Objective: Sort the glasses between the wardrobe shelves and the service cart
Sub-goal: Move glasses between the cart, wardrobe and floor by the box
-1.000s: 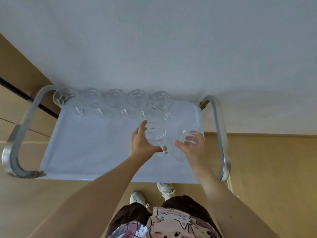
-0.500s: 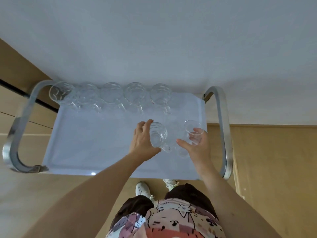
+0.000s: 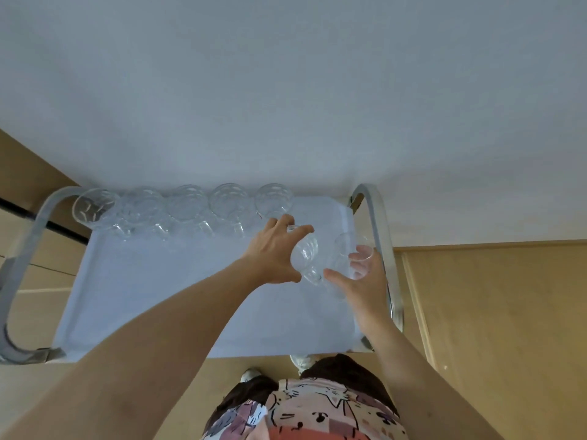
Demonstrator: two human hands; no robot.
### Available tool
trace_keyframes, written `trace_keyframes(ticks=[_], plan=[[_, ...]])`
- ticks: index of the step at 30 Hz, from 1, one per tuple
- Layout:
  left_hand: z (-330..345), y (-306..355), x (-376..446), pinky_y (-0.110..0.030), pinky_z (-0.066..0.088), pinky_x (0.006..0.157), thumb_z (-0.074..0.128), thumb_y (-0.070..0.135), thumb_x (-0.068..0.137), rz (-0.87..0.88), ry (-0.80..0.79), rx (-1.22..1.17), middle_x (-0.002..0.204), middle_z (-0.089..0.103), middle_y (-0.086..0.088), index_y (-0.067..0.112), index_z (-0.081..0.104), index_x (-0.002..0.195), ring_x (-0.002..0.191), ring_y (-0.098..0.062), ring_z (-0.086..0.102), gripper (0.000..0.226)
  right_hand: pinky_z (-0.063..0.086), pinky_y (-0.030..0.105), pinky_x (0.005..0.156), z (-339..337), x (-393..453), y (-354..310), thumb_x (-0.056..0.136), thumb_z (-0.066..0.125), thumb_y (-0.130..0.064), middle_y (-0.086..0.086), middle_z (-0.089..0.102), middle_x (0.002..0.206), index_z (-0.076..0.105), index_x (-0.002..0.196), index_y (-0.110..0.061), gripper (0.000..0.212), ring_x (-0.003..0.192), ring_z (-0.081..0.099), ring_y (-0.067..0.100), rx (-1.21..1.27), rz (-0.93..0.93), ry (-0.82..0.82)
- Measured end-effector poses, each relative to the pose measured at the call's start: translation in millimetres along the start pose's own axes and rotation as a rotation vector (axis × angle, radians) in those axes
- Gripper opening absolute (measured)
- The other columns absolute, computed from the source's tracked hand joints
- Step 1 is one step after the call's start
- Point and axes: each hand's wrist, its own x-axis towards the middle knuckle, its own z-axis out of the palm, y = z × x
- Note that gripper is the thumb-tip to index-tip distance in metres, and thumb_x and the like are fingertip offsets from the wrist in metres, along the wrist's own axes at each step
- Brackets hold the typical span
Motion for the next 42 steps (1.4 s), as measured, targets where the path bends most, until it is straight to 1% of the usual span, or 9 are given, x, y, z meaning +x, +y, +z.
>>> trace_keyframes(ticks=[5, 11, 14, 18, 20, 25, 31, 36, 42], plan=[[-20.9, 17.1, 30.4, -0.040, 0.041, 0.101, 0.087, 0.044, 0.056, 0.073, 0.027, 0.082, 0.142, 0.038, -0.002, 0.041, 0.036, 0.145, 0.122, -0.029, 0.045, 0.103, 0.055, 0.031, 0.081, -12.6, -8.0, -2.1, 0.054, 0.091, -0.036, -0.011, 0.062, 0.116, 0.055, 0.114, -0.036, 0.070, 0.115, 0.061, 0.010, 0.006, -0.032, 0.068], [-32.7, 29.7, 60.5, -0.043, 0.040, 0.103, 0.088, 0.043, 0.056, 0.123, 0.037, 0.126, 0.144, 0.039, -0.005, 0.039, 0.036, 0.146, 0.124, -0.030, 0.047, 0.105, 0.057, 0.048, 0.091, -16.9, -9.0, -1.1, 0.058, 0.092, -0.027, -0.010, 0.061, 0.116, 0.052, 0.109, -0.044, 0.067, 0.116, 0.061, 0.011, 0.049, -0.015, 0.054], [-34.8, 34.5, 78.9, -0.041, 0.039, 0.103, 0.089, 0.041, 0.058, 0.125, 0.024, 0.172, 0.144, 0.039, -0.004, 0.039, 0.036, 0.147, 0.124, -0.028, 0.048, 0.103, 0.056, 0.040, 0.090, -15.2, -6.7, -1.2, 0.053, 0.090, -0.032, -0.011, 0.062, 0.114, 0.054, 0.109, -0.041, 0.068, 0.114, 0.062, 0.010, 0.051, -0.011, 0.059], [-33.7, 32.9, 104.0, -0.040, 0.038, 0.107, 0.088, 0.038, 0.060, 0.110, 0.002, 0.202, 0.145, 0.040, -0.003, 0.039, 0.036, 0.147, 0.125, -0.026, 0.049, 0.102, 0.050, 0.011, 0.075, -11.9, -3.6, 4.2, 0.056, 0.091, -0.030, -0.015, 0.061, 0.113, 0.055, 0.112, -0.043, 0.068, 0.110, 0.060, -0.003, 0.050, -0.002, 0.017], [-30.9, 30.7, 115.0, -0.040, 0.037, 0.108, 0.089, 0.039, 0.059, 0.089, -0.004, 0.202, 0.145, 0.040, -0.004, 0.039, 0.036, 0.147, 0.124, -0.026, 0.050, 0.102, 0.047, 0.007, 0.075, -10.4, -0.6, 8.5, 0.059, 0.094, -0.024, -0.015, 0.061, 0.114, 0.054, 0.110, -0.045, 0.068, 0.110, 0.058, -0.005, 0.038, 0.010, 0.001], [-15.9, 22.2, 133.9, -0.041, 0.030, 0.114, 0.089, 0.043, 0.060, 0.038, -0.015, 0.240, 0.148, 0.040, -0.005, 0.039, 0.034, 0.148, 0.127, -0.027, 0.051, 0.103, 0.043, 0.019, 0.095, -5.7, 9.6, 15.5, 0.062, 0.096, -0.020, -0.013, 0.061, 0.117, 0.054, 0.118, -0.037, 0.072, 0.115, 0.057, 0.002, -0.008, 0.039, -0.013], [-5.9, 11.4, 141.8, -0.049, 0.016, 0.122, 0.087, 0.048, 0.062, 0.033, -0.045, 0.261, 0.152, 0.039, -0.003, 0.041, 0.032, 0.150, 0.135, -0.026, 0.045, 0.103, 0.047, 0.025, 0.095, -7.3, 20.7, 13.1, 0.060, 0.093, -0.033, -0.019, 0.058, 0.118, 0.052, 0.119, -0.042, 0.072, 0.116, 0.055, 0.000, -0.058, 0.067, -0.059], [-2.8, 11.4, 141.4, -0.054, 0.011, 0.123, 0.086, 0.052, 0.066, 0.037, -0.047, 0.250, 0.156, 0.032, -0.003, 0.040, 0.026, 0.152, 0.142, -0.027, 0.036, 0.106, 0.042, 0.016, 0.091, -6.5, 27.6, 8.3, 0.063, 0.094, -0.030, -0.018, 0.058, 0.119, 0.051, 0.120, -0.043, 0.072, 0.116, 0.054, -0.002, -0.067, 0.078, -0.064], [-14.8, 5.0, 123.0, -0.054, 0.012, 0.123, 0.075, 0.059, 0.076, 0.032, 0.036, 0.133, 0.161, 0.026, -0.004, 0.034, 0.023, 0.156, 0.149, -0.027, 0.022, 0.098, 0.047, 0.025, 0.092, 2.5, 27.8, -3.6, 0.065, 0.094, -0.026, -0.015, 0.058, 0.117, 0.051, 0.118, -0.041, 0.070, 0.116, 0.056, 0.005, -0.077, 0.045, -0.078]])
